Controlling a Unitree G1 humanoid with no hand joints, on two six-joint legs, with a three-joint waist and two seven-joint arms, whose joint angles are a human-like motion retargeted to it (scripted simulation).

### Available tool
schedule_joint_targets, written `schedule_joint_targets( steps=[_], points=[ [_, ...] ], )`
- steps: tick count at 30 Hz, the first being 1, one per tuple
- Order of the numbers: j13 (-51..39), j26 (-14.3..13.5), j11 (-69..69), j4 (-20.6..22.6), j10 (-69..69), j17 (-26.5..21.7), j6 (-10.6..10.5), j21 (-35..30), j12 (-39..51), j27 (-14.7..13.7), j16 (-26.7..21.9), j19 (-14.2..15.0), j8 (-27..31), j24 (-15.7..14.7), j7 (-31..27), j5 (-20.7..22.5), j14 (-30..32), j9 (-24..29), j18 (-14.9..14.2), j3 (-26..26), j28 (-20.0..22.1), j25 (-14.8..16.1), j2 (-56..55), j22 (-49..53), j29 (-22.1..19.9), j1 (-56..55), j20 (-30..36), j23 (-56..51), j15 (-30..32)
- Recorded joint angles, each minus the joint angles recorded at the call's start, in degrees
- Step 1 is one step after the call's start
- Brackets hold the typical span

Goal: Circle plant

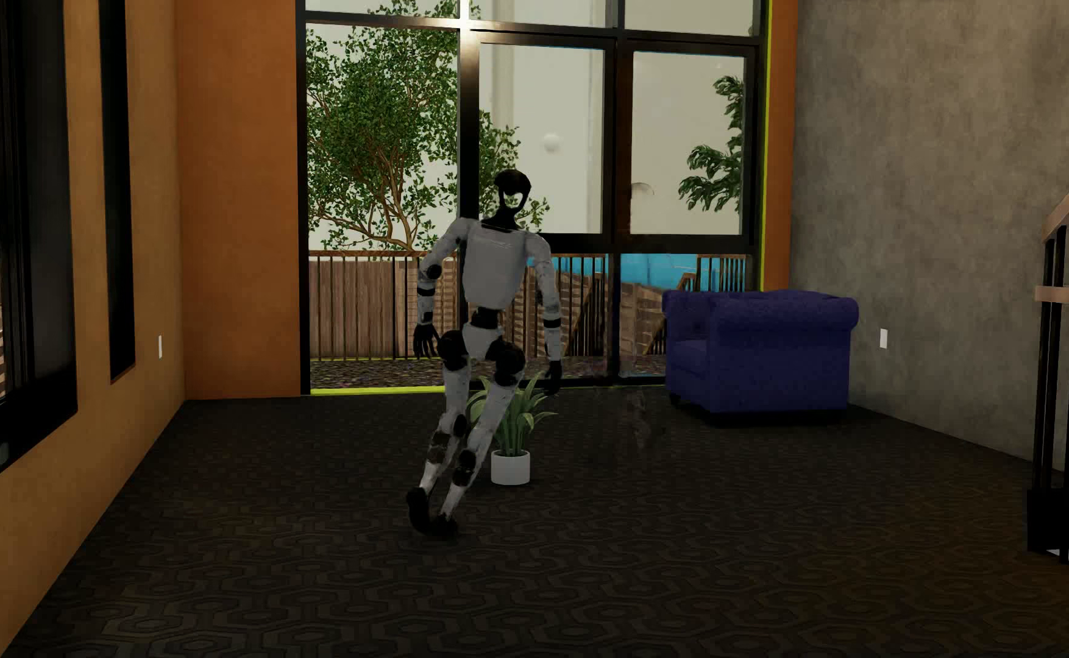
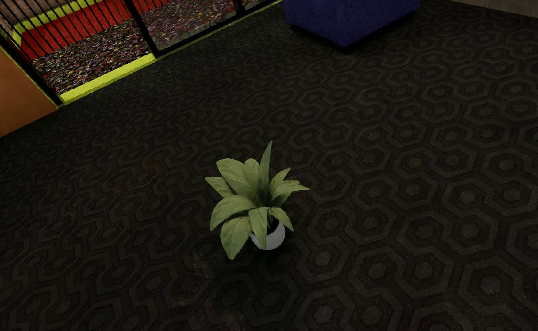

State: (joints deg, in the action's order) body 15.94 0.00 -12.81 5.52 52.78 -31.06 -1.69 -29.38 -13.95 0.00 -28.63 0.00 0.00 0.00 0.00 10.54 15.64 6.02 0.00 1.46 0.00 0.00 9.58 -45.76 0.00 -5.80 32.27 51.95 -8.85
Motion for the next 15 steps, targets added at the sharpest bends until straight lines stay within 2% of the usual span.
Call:
schedule_joint_targets(
  steps=[1,3,4,7,8,9,10,11,12,13,14,15],
  points=[
    [-1.3,0.0,-0.7,1.3,-4.3,0.1,0.0,0.8,-0.7,0.0,0.0,0.0,0.0,0.0,0.0,-0.1,-3.3,0.3,0.0,-3.3,0.0,0.0,1.5,-0.4,0.0,-1.9,-0.2,-2.6,-3.7],
    [-5.0,0.0,-1.8,3.3,-13.2,0.4,-0.4,0.1,-1.0,0.0,0.3,0.0,0.0,0.0,0.0,-1.0,-13.1,1.6,0.0,-8.3,0.0,0.0,4.2,-2.3,0.0,-6.4,2.2,-4.0,-6.1],
    [-6.2,0.0,-2.1,4.4,-17.7,1.0,-0.3,-0.3,-1.0,0.0,0.2,0.0,0.0,0.0,0.0,-1.4,-15.8,2.3,0.0,-9.8,0.0,0.0,5.8,-3.3,0.0,-8.6,3.9,-3.7,-6.7],
    [-6.0,0.0,-4.1,7.0,-33.0,1.4,-0.1,-2.1,-0.9,0.0,0.9,0.0,0.0,0.0,0.0,-3.2,-17.5,2.4,0.0,-10.2,0.0,0.0,8.9,-6.0,0.0,-13.6,7.4,-2.9,-7.1],
    [-5.1,0.0,-5.3,8.1,-33.5,1.2,-0.5,-2.6,-0.6,0.0,1.4,0.0,0.0,0.0,0.0,-3.2,-25.0,1.9,0.0,-9.2,0.0,0.0,9.8,-7.2,0.0,-14.1,8.5,-1.7,-7.4],
    [-3.8,0.0,-5.1,8.6,-34.4,1.1,-0.9,-3.4,-0.7,0.0,1.6,0.0,0.0,0.0,0.0,-3.1,-30.8,1.3,0.0,-8.5,0.0,0.0,10.9,-7.8,0.0,-13.5,9.1,0.3,0.5],
    [-2.3,0.0,-6.8,8.8,-35.7,1.2,-0.9,-4.2,-1.3,0.0,1.5,0.0,0.0,0.0,0.0,-3.2,-21.3,0.1,0.0,-7.9,0.0,0.0,11.1,-7.9,0.0,-12.5,8.7,2.5,10.0],
    [-1.0,0.0,-10.4,9.1,-32.5,1.6,0.0,-5.3,-1.7,0.0,1.5,0.0,0.0,0.0,0.0,-3.8,-9.3,-1.8,0.0,-6.8,0.0,0.0,9.1,-8.2,0.0,-13.8,8.3,5.1,17.3],
    [0.4,0.0,-16.3,8.8,-29.1,2.1,1.2,-6.1,-1.3,0.0,1.3,0.0,0.0,0.0,0.0,-5.3,-7.2,-2.8,0.0,-5.8,0.0,0.0,6.2,-9.0,0.0,-14.5,8.9,7.6,27.9],
    [1.6,0.0,-24.6,8.7,-28.7,2.7,2.4,-6.8,-0.7,0.0,0.8,0.0,0.0,0.0,0.0,-7.6,-8.5,-3.1,0.0,-4.3,0.0,0.0,2.3,-9.3,0.0,-12.6,8.8,9.3,38.4],
    [2.7,0.0,-34.8,10.5,-29.0,2.3,3.6,-9.1,0.2,0.0,0.5,0.0,0.0,0.0,0.0,-10.0,-8.1,-2.1,0.0,-3.5,0.0,0.0,-2.8,-9.3,0.0,-8.4,7.4,8.2,40.2],
    [2.9,0.0,-46.1,10.3,-29.7,2.0,4.0,-9.6,1.2,0.0,0.6,0.0,0.0,0.0,0.0,-10.9,-8.5,-2.0,0.0,-3.4,0.0,0.0,-10.3,-8.1,0.0,-5.8,5.6,7.6,35.2]
  ],
)
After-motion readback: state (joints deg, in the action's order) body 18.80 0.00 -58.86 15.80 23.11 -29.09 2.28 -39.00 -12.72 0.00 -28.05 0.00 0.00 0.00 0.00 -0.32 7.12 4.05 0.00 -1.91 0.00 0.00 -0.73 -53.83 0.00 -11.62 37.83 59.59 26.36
